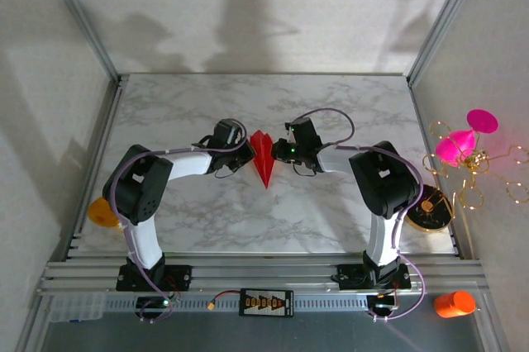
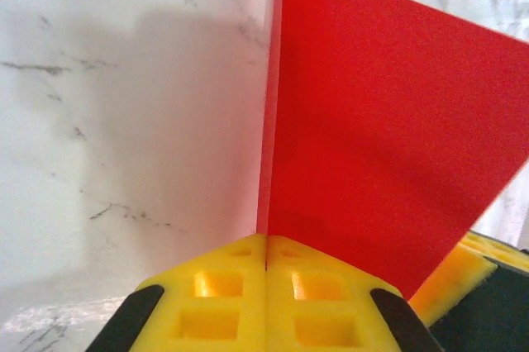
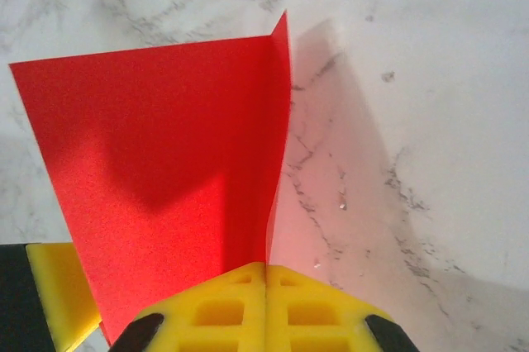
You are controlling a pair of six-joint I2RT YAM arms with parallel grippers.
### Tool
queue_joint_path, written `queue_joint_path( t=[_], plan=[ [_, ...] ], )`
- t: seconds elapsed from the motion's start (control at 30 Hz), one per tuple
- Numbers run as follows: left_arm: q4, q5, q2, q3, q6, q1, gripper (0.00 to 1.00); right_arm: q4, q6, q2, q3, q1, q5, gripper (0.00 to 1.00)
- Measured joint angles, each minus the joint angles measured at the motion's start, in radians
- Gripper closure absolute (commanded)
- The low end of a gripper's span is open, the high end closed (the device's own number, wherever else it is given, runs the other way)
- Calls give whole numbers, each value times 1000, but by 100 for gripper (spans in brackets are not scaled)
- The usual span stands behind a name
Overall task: Fold a paper plane with a square sheet of paper (pick it up from the middle)
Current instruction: Move the paper plane to the top-center of the table.
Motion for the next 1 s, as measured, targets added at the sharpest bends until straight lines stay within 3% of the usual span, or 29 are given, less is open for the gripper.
queue_joint_path(
  t=[0.67, 1.0],
  plan=[
    [45, 5, 5, -24, -38, 21, 100, 24, 82, -5, -21, -2, 14, 98],
    [60, 5, 12, -43, -45, 27, 100, 25, 88, 6, -33, -2, 13, 92]
  ],
)
